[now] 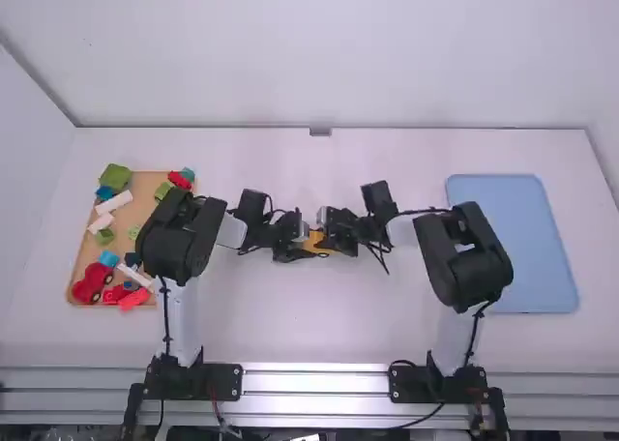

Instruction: Assemble lego blocks to make yellow taxi

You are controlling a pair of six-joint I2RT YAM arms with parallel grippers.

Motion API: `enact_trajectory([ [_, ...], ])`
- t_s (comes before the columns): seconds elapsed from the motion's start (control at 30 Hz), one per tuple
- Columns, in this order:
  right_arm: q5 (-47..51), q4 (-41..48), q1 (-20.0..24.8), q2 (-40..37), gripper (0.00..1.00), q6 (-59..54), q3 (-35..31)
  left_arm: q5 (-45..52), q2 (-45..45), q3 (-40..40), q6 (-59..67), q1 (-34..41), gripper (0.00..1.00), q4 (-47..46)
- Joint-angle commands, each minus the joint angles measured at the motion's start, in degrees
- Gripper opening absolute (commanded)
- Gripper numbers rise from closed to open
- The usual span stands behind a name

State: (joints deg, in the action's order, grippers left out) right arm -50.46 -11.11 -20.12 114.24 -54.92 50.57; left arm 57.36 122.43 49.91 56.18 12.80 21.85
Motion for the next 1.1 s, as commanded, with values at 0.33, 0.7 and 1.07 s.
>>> enact_trajectory([
  [0.33,-28.1,-28.5,8.9,4.5,0.98,16.7,-1.9,-7.5,2.2,-1.6,-3.9,1.1,0.06,-1.7],
  [0.7,-10.2,-38.4,18.3,4.1,0.98,28.5,-15.6,-7.5,2.2,-1.6,-3.8,1.1,0.64,-1.7],
  [1.07,4.5,-38.3,9.0,4.2,0.98,23.4,-21.8,-17.4,-12.5,1.1,-3.9,1.0,0.99,-22.1],
])
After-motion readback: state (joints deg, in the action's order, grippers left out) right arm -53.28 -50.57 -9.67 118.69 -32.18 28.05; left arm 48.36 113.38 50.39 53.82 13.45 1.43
